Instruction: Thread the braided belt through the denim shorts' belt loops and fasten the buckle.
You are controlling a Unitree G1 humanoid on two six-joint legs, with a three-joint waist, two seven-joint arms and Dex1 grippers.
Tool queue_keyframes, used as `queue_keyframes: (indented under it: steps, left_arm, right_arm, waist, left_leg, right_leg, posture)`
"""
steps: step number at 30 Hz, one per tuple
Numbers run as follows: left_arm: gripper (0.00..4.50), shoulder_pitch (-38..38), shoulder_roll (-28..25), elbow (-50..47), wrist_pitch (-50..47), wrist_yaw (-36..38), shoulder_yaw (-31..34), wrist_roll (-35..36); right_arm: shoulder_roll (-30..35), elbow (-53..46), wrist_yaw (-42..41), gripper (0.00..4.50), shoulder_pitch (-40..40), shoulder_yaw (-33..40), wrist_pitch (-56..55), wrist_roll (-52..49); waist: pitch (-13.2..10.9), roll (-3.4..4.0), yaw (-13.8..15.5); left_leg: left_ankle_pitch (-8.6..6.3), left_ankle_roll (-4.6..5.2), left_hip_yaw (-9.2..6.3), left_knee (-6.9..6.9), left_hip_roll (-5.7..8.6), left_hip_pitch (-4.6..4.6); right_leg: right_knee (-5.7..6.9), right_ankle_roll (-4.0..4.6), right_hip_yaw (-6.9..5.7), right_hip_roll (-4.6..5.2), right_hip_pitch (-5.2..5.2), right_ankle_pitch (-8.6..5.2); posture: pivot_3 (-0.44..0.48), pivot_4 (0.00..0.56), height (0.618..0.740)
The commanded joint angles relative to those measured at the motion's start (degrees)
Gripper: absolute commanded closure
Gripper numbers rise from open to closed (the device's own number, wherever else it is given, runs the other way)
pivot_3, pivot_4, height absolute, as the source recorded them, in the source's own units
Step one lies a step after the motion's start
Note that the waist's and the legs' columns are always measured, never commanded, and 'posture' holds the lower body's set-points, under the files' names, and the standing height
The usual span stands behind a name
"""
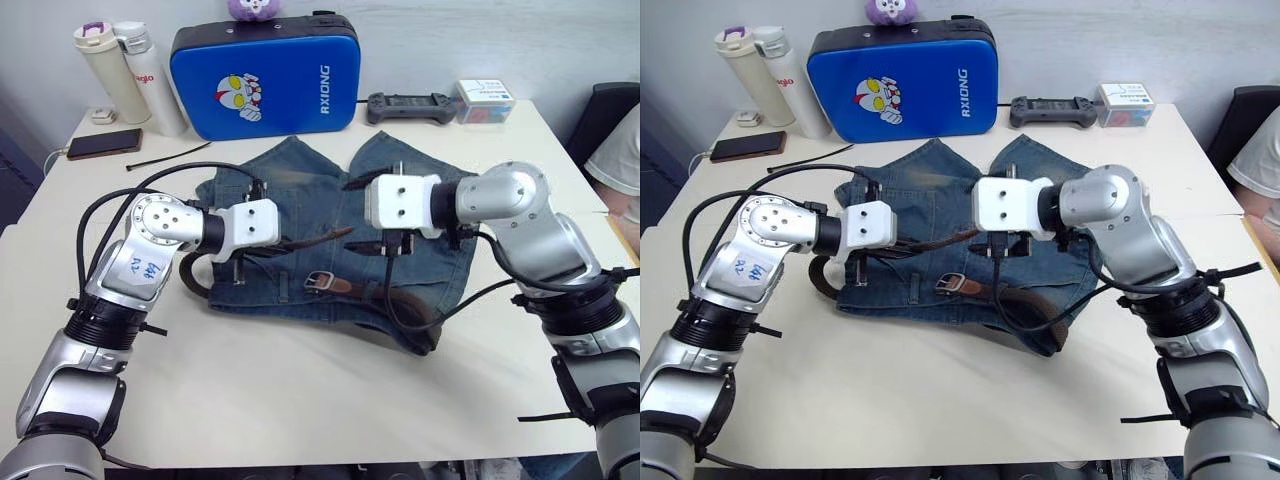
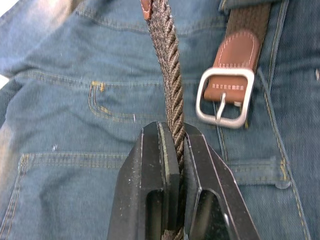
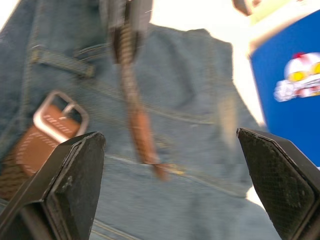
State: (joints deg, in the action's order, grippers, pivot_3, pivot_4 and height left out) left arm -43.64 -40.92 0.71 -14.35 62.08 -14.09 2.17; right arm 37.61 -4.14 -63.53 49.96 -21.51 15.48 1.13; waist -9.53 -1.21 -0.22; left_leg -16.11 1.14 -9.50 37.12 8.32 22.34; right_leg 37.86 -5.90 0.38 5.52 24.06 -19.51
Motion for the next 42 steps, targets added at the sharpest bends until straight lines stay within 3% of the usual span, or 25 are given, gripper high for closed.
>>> queue_keyframes:
  steps: [1,4,7,8,9,14,17,19,23,27,31,34,35,36,38,42]
  left_arm:
    - [4.5,-1.6,0.0,-2.7,-0.9,0.1,1.2,0.4]
    - [4.5,-1.7,-0.5,-2.2,-0.7,-0.1,1.0,-0.5]
    - [4.5,-1.3,-0.4,-1.7,-1.4,-1.0,1.5,-0.7]
    - [4.5,-1.2,-0.3,-1.7,-1.8,-1.3,1.7,-0.7]
    - [4.5,-1.2,-0.1,-1.6,-2.7,-1.8,2.2,-0.3]
    - [2.42,-1.1,0.2,-2.5,-13.6,-3.4,7.3,4.8]
    - [1.06,-3.8,1.1,-2.1,-37.5,-10.1,17.4,11.1]
    - [0.16,-4.0,0.5,-3.3,-46.6,-12.1,21.3,13.9]
    - [0.07,-5.4,-2.6,-9.1,-73.5,-14.4,35.0,20.9]
    - [0.07,-1.7,-7.6,-8.1,-78.1,-18.9,40.9,34.9]
    - [0.07,0.6,-13.8,0.4,-78.1,-32.9,42.3,59.8]
    - [0.07,3.8,-18.4,6.2,-78.1,-41.8,34.5,87.9]
    - [0.07,6.8,-20.4,5.1,-73.9,-47.9,30.8,99.1]
    - [0.07,9.7,-21.3,2.3,-70.4,-52.7,28.1,105.7]
    - [0.07,13.7,-19.4,-2.9,-64.7,-58.0,24.6,110.8]
    - [0.07,16.8,-6.0,-7.8,-54.9,-71.6,24.8,110.8]
  right_arm:
    - [-1.2,0.6,-0.4,1.22,0.1,1.3,-2.0,-0.9]
    - [-1.9,1.4,-0.7,2.53,0.6,2.1,-2.5,-1.7]
    - [-1.9,1.4,-1.1,4.16,0.6,3.0,-2.4,-2.5]
    - [-1.8,1.2,-1.2,4.44,0.6,3.1,-2.4,-2.6]
    - [-1.8,1.1,-1.2,4.44,0.5,3.3,-2.2,-2.8]
    - [-2.3,1.4,-0.6,4.5,0.3,3.5,-2.0,-2.8]
    - [-3.4,4.0,2.4,4.5,0.1,3.3,-5.2,-0.4]
    - [-3.8,5.9,4.4,4.5,0.0,3.2,-8.3,1.3]
    - [-3.7,9.9,5.5,4.5,-0.8,2.0,-15.5,4.3]
    - [-4.7,12.4,6.3,4.5,-0.8,1.6,-21.0,5.9]
    - [-6.1,15.5,9.1,4.5,0.1,1.6,-28.3,8.6]
    - [-6.3,18.8,19.3,4.5,0.6,1.6,-43.9,15.8]
    - [-6.3,19.6,21.7,4.5,0.7,1.5,-47.5,17.4]
    - [-6.6,20.1,23.2,4.5,0.7,1.5,-49.7,18.3]
    - [-7.2,20.8,26.6,4.5,0.9,1.7,-53.5,20.4]
    - [-8.3,20.2,29.8,4.5,0.9,2.2,-56.0,21.9]
  waist:
    - [0.0,0.0,0.0]
    - [0.0,0.0,0.0]
    - [0.0,0.0,0.0]
    - [0.0,0.0,0.0]
    - [0.0,0.0,0.0]
    - [0.0,0.0,-0.1]
    - [0.0,0.0,-0.2]
    - [0.0,-0.03,-0.5]
    - [0.0,-0.05,-1.4]
    - [0.0,-0.06,-1.9]
    - [0.0,-0.07,-1.9]
    - [0.0,-0.07,-1.9]
    - [0.0,-0.07,-1.9]
    - [0.0,-0.06,-1.8]
    - [0.0,-0.07,-1.7]
    - [0.0,-0.07,-1.4]
  left_leg:
    - [0.0,0.0,0.0,-0.01,0.0,0.01]
    - [0.0,0.0,0.03,-0.01,0.0,0.02]
    - [0.0,0.0,0.04,0.0,0.0,0.06]
    - [0.0,0.0,0.04,0.01,0.0,0.06]
    - [0.0,0.0,0.04,0.01,0.0,0.06]
    - [0.0,0.0,0.1,0.0,0.0,0.1]
    - [0.0,0.0,0.13,0.0,-0.01,0.11]
    - [0.0,0.0,0.13,0.02,-0.02,0.12]
    - [0.0,0.0,0.15,0.03,-0.02,0.15]
    - [-0.01,-0.02,0.16,0.02,-0.03,0.18]
    - [-0.05,-0.12,0.18,0.05,-0.1,0.04]
    - [-0.06,-0.14,0.18,0.08,-0.1,0.03]
    - [-0.07,-0.14,0.18,0.09,-0.1,0.03]
    - [-0.07,-0.13,0.18,0.08,-0.09,-0.01]
    - [-0.08,-0.13,0.2,0.05,-0.09,-0.09]
    - [-0.07,-0.14,0.45,0.1,-0.08,-0.17]
  right_leg:
    - [0.02,0.0,0.01,0.0,0.03,0.0]
    - [0.04,0.0,0.04,-0.01,0.08,0.0]
    - [0.06,0.0,0.04,-0.01,0.13,0.0]
    - [0.05,0.0,0.04,-0.01,0.13,0.0]
    - [0.06,0.0,0.04,-0.01,0.13,0.0]
    - [0.12,0.0,0.11,-0.02,0.23,0.0]
    - [0.17,0.0,0.14,-0.03,0.28,0.0]
    - [0.25,0.0,0.16,-0.07,0.32,0.0]
    - [0.55,0.0,0.15,-0.04,0.38,0.0]
    - [0.54,0.0,0.15,-0.04,0.43,0.0]
    - [0.56,0.02,0.15,-0.07,0.4,-0.01]
    - [0.76,0.02,0.21,-0.07,0.42,-0.01]
    - [0.79,0.02,0.23,-0.07,0.43,-0.01]
    - [0.81,0.02,0.27,-0.07,0.43,-0.01]
    - [0.81,0.02,0.4,-0.09,0.4,-0.01]
    - [0.68,0.04,0.63,-0.19,0.42,-0.02]
  posture:
    - [0.0,0.15,0.74]
    - [0.0,0.15,0.74]
    - [0.0,0.15,0.74]
    - [0.0,0.15,0.74]
    - [0.0,0.15,0.74]
    - [0.0,0.15,0.74]
    - [0.0,0.15,0.74]
    - [0.0,0.15,0.74]
    - [0.0,0.15,0.74]
    - [0.0,0.15,0.74]
    - [0.0,0.15,0.74]
    - [0.0,0.15,0.74]
    - [0.0,0.15,0.74]
    - [0.0,0.15,0.74]
    - [0.0,0.15,0.74]
    - [0.0,0.15,0.74]
